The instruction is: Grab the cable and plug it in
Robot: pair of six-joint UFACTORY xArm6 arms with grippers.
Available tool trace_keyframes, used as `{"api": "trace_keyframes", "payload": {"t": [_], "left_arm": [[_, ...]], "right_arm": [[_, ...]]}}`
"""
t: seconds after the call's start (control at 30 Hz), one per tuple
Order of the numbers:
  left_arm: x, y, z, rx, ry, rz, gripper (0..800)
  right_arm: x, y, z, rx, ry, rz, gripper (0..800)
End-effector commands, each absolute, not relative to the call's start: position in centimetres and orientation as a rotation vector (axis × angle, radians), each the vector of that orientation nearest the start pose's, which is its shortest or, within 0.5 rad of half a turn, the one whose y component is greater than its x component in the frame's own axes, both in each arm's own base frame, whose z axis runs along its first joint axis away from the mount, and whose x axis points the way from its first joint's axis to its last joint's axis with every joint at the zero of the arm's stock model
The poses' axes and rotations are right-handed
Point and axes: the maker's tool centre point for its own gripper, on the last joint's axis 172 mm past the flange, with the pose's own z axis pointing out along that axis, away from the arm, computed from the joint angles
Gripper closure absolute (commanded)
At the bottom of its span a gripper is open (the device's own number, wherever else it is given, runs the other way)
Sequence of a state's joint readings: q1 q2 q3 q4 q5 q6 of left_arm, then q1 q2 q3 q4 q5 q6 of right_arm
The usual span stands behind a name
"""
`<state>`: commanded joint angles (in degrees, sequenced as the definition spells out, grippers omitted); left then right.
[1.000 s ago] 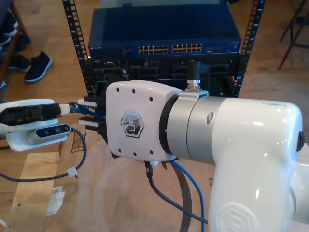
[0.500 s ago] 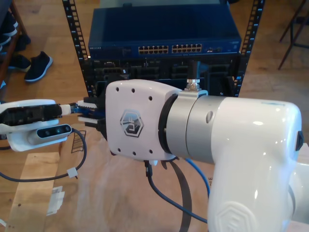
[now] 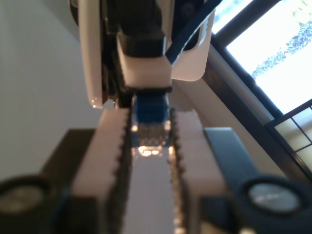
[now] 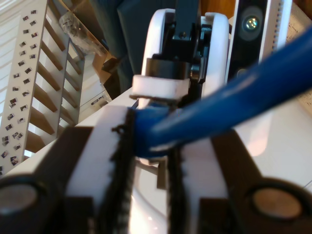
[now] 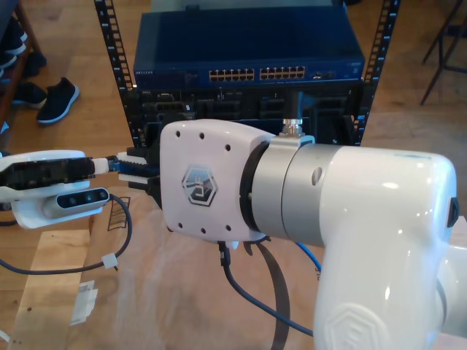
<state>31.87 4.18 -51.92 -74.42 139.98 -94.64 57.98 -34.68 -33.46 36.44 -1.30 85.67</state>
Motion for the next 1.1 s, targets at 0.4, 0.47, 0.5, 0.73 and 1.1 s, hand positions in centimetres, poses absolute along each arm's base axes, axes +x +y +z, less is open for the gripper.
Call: {"api": "trace_keyframes", "payload": {"t": [0.4, 0.47, 0.5, 0.73, 1.1], "left_arm": [[33.4, -6.9, 41.4, 0.734, 1.476, -2.065, 5], [34.5, -5.8, 41.5, 0.717, 1.551, -1.968, 3], [34.3, -5.4, 41.2, 0.737, 1.585, -1.950, 2], [31.3, -1.1, 34.8, 0.968, 2.106, -1.685, 0], [20.6, 9.1, 30.5, 1.509, 2.426, -1.315, 0]], "right_arm": [[32.5, 39.4, 42.6, -1.639, 1.075, -0.036, 799], [34.0, 38.7, 42.5, -1.627, 1.104, -0.058, 799], [35.1, 38.0, 41.9, -1.623, 1.130, -0.075, 799], [42.9, 31.1, 39.0, -1.583, 1.294, -0.237, 800], [47.9, 23.2, 36.5, -1.583, 1.318, -0.512, 800]]}}
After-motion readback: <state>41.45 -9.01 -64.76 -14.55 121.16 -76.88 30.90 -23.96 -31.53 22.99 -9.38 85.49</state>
